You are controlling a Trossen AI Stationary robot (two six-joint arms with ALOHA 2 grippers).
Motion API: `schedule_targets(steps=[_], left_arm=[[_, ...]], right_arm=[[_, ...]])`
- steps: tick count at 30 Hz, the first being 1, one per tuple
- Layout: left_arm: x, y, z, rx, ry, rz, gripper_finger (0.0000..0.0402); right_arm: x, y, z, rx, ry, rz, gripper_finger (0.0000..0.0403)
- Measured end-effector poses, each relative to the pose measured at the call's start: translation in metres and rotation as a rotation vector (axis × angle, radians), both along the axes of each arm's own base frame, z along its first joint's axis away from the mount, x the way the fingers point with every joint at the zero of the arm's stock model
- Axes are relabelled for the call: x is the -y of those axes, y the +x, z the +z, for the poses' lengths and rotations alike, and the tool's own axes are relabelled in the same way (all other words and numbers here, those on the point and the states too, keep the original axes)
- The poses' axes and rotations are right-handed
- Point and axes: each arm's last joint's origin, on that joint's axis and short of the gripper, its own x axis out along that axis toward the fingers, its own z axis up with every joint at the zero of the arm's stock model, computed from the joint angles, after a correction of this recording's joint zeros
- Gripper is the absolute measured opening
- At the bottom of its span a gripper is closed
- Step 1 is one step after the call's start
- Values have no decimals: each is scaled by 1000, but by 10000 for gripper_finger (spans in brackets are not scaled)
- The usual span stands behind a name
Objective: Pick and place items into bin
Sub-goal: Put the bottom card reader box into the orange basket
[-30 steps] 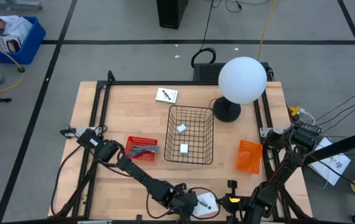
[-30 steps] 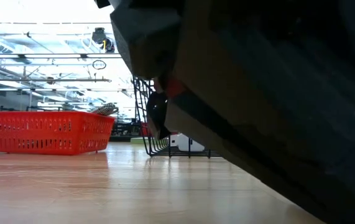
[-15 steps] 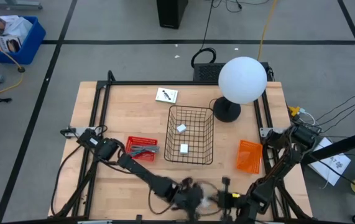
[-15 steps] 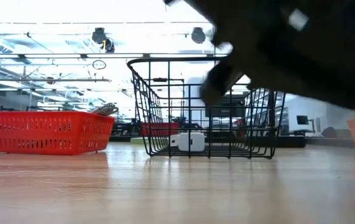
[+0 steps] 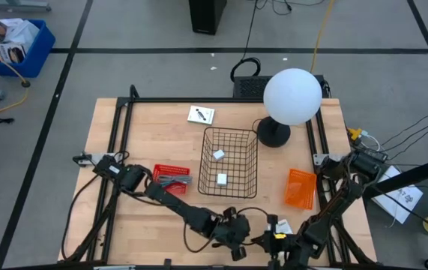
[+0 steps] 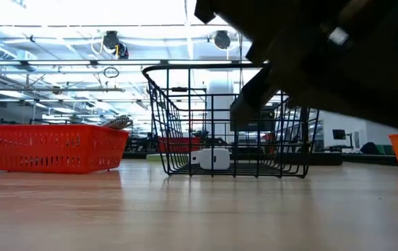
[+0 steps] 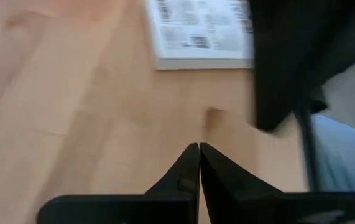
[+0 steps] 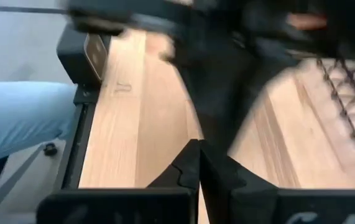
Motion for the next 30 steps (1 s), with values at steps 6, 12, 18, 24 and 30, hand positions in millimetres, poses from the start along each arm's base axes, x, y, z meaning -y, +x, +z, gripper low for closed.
schedule_targets(steps=[6, 12, 18, 24, 30], left_arm=[[-1, 3, 3, 38, 8, -26, 8], [-2, 6, 5, 63, -22, -44, 16], [-6, 9, 5, 73, -24, -39, 8], [-6, 9, 5, 69, -30, -43, 24], [-6, 9, 4, 62, -38, -56, 6]], right_arm=[[13, -23, -11, -214, 42, -148, 0], [13, -42, -14, -309, 75, -233, 0], [6, -49, -12, -324, 141, -231, 0], [7, -38, -19, -393, 173, -231, 0], [11, -15, -28, -338, 158, -208, 0]])
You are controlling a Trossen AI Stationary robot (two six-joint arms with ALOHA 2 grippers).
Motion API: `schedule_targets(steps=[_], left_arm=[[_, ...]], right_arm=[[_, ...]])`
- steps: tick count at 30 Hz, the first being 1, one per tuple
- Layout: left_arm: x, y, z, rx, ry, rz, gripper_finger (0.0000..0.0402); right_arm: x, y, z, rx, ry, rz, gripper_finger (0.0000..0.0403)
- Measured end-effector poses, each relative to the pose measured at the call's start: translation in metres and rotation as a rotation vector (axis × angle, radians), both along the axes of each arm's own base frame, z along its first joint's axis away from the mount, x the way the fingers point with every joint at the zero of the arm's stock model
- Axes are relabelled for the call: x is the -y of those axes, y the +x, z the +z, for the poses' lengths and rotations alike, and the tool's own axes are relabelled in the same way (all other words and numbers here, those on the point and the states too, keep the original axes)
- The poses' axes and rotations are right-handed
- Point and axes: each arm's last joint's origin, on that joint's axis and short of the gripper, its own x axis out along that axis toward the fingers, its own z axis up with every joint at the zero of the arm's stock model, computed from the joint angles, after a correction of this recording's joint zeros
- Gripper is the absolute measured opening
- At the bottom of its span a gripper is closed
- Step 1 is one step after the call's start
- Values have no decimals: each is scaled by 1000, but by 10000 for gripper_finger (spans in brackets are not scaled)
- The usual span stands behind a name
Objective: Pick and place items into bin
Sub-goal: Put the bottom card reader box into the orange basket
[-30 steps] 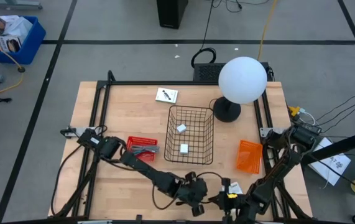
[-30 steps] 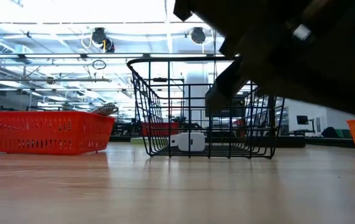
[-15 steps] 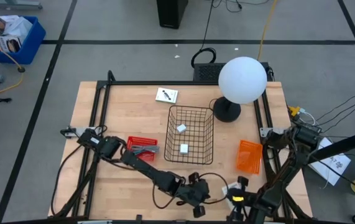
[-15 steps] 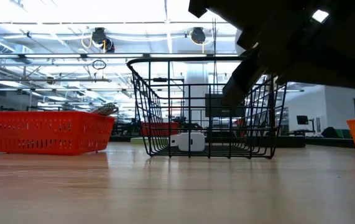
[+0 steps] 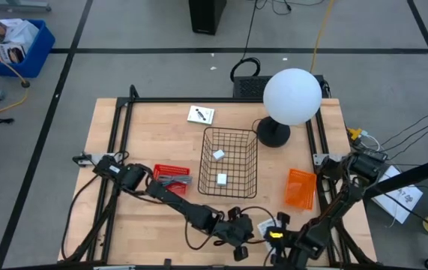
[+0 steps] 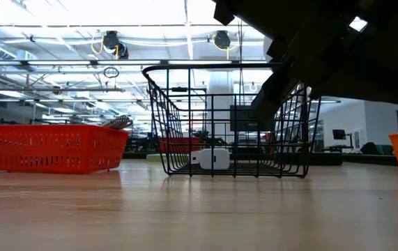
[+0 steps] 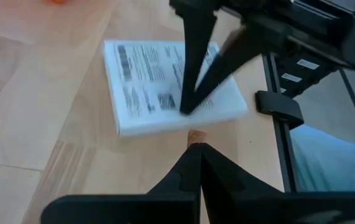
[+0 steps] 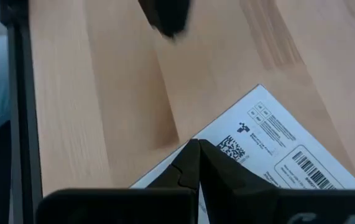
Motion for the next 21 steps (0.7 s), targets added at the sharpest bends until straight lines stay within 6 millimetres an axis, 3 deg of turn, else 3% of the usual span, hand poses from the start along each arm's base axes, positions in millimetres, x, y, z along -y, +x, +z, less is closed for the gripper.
schedule_targets(steps=[6, 10, 15, 21], left_arm=[[0, 0, 0, 0, 0, 0, 17], [0, 0, 0, -3, 0, 0, 25], [2, -1, -1, -11, -8, 0, 14], [-5, -1, -4, -52, 11, 13, 9]], right_arm=[[1, 24, 3, 126, -9, 78, 0], [-2, 27, 11, 188, -38, 135, 0], [-2, 11, 30, 196, -46, 100, 0], [6, -23, 25, 87, -104, -64, 0]])
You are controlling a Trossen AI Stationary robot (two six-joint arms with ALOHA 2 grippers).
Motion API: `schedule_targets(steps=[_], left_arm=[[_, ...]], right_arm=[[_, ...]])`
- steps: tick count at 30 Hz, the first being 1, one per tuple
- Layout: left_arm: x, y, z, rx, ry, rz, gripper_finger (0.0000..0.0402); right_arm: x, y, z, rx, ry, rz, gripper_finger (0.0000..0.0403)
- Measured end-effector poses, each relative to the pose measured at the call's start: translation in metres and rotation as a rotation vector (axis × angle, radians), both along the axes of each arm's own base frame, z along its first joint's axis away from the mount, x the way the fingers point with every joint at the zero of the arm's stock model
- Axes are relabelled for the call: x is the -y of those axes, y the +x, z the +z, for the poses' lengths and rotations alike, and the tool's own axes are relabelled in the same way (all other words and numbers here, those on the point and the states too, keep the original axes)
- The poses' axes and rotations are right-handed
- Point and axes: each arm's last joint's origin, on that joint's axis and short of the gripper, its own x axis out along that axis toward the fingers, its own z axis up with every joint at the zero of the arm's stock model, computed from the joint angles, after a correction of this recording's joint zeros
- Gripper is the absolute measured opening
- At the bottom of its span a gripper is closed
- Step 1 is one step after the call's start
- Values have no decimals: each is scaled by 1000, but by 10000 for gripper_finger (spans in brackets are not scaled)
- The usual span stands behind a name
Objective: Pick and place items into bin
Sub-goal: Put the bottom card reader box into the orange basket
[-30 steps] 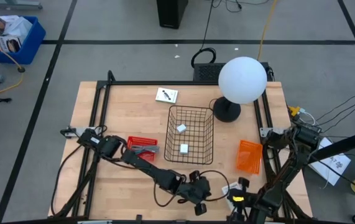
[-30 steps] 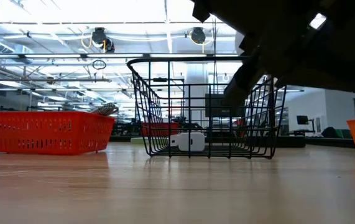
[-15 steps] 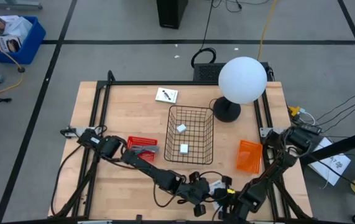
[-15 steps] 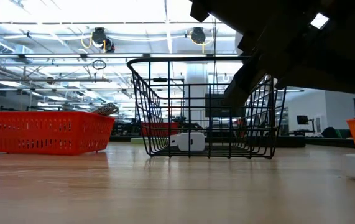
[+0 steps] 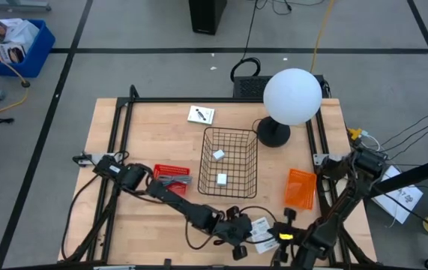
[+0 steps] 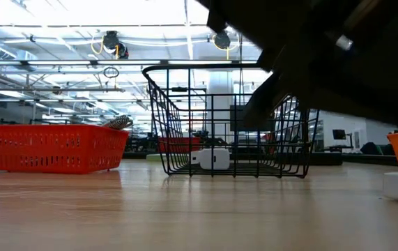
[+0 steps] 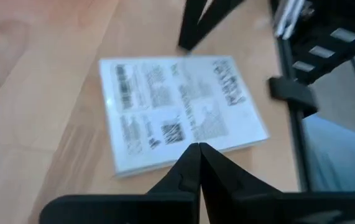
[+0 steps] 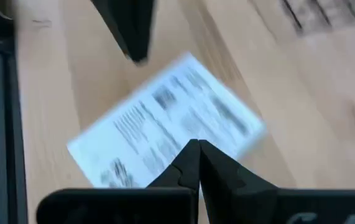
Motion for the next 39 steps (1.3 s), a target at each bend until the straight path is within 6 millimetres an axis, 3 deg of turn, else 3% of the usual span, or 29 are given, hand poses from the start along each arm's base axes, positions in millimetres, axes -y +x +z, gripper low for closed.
schedule_targets(steps=[11, 17, 27, 39], left_arm=[[-21, 7, -5, -62, -36, 33, 7], [-26, 12, -21, -116, -124, 11, 9], [-24, 6, -30, -191, -114, 56, 3], [-14, -5, -35, -223, -34, 135, 5]], right_arm=[[10, -16, -10, -167, 35, -166, 0], [7, -13, -16, -196, 66, -176, 0], [1, 2, -25, -104, 169, -47, 0], [2, 5, -27, 14, 99, 18, 0]])
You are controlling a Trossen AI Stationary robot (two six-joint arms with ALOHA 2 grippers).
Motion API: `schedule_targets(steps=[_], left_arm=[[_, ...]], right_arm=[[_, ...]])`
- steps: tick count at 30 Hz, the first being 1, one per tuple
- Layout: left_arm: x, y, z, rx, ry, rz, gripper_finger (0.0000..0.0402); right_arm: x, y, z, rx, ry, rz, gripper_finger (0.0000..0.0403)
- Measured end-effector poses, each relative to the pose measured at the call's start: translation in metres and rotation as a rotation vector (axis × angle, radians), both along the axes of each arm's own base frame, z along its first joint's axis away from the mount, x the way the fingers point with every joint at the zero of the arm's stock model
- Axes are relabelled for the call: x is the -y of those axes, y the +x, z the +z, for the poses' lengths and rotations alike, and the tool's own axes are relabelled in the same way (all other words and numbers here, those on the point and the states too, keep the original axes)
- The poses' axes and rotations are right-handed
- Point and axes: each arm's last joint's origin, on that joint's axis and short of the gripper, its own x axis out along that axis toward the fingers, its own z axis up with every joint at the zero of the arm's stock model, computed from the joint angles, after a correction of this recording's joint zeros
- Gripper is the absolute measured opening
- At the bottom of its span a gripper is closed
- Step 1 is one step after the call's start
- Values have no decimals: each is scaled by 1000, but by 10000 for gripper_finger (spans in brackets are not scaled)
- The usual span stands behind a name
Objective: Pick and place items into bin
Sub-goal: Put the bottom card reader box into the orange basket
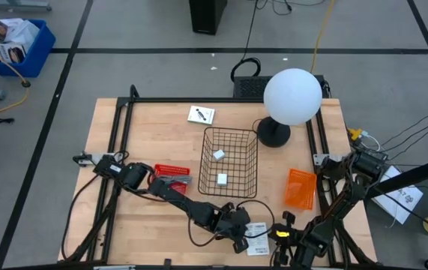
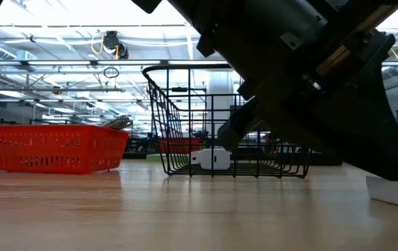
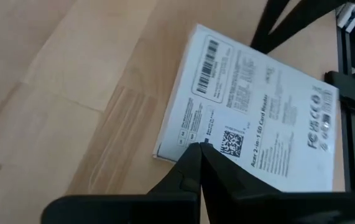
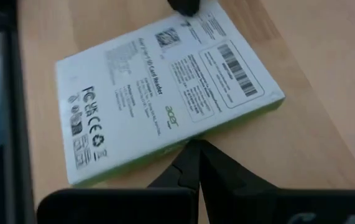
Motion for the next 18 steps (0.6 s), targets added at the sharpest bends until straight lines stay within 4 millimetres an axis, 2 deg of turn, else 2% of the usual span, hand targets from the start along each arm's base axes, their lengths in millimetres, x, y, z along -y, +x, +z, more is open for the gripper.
schedule_targets(steps=[13, 18], left_arm=[[0, 0, 0, 5, -9, 14, 4], [0, 0, 1, 10, -15, 20, 16]], right_arm=[[-5, 5, 5, 115, -30, 37, 0], [-7, 10, 8, 165, -41, 55, 0]])
